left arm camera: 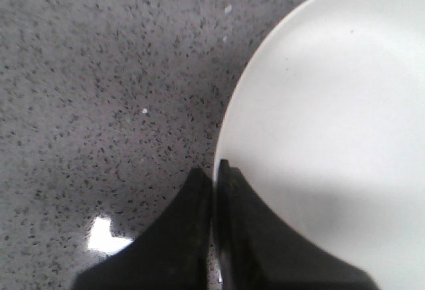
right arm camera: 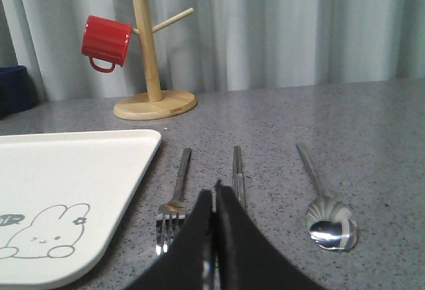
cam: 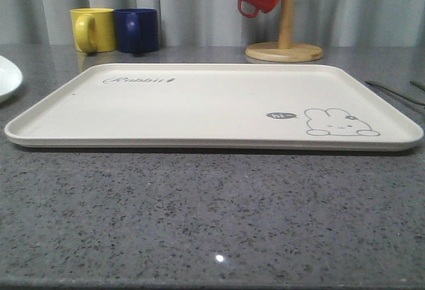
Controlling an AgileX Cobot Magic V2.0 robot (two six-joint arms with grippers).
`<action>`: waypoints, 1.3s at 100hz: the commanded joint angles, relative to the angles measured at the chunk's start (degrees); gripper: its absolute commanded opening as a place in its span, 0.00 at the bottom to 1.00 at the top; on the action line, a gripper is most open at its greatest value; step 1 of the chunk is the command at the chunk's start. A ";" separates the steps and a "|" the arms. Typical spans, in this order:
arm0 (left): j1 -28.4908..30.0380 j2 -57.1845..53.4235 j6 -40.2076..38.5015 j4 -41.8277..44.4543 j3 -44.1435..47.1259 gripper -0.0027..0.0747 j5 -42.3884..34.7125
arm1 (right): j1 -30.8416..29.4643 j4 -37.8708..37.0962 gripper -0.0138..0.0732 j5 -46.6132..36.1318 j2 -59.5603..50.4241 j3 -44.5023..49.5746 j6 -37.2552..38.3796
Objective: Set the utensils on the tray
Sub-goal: 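Grasp the white plate's rim with the left gripper and lift, then carry the plate over the tray and lower it, left gripper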
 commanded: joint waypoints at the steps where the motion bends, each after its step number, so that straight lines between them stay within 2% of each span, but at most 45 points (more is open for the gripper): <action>1: 1.55 -5.49 4.43 -7.68 -1.59 0.01 -2.05 | -0.29 -0.10 0.08 -4.86 -1.26 -1.10 -0.39; 21: 1.57 -11.73 11.30 -19.02 -1.59 0.01 0.07 | -0.29 -0.10 0.08 -4.86 -1.26 -1.10 -0.39; 35: -2.03 -12.42 15.15 -25.54 -1.69 0.01 1.39 | -0.29 -0.10 0.08 -4.86 -1.26 -1.10 -0.39; 59: -12.78 -7.97 15.29 -27.54 -2.26 0.01 0.49 | -0.29 -0.10 0.08 -4.86 -1.26 -1.10 -0.39; 87: -23.59 2.67 15.17 -28.99 -8.06 0.01 -0.21 | -0.29 -0.10 0.08 -4.86 -1.26 -1.10 -0.39; 104: -26.38 8.10 14.79 -28.88 -10.90 0.01 0.17 | -0.29 -0.10 0.08 -4.86 -1.26 -1.10 -0.39; 130: -26.85 12.88 14.10 -28.68 -11.56 0.01 1.59 | -0.29 -0.10 0.08 -4.86 -1.26 -1.10 -0.39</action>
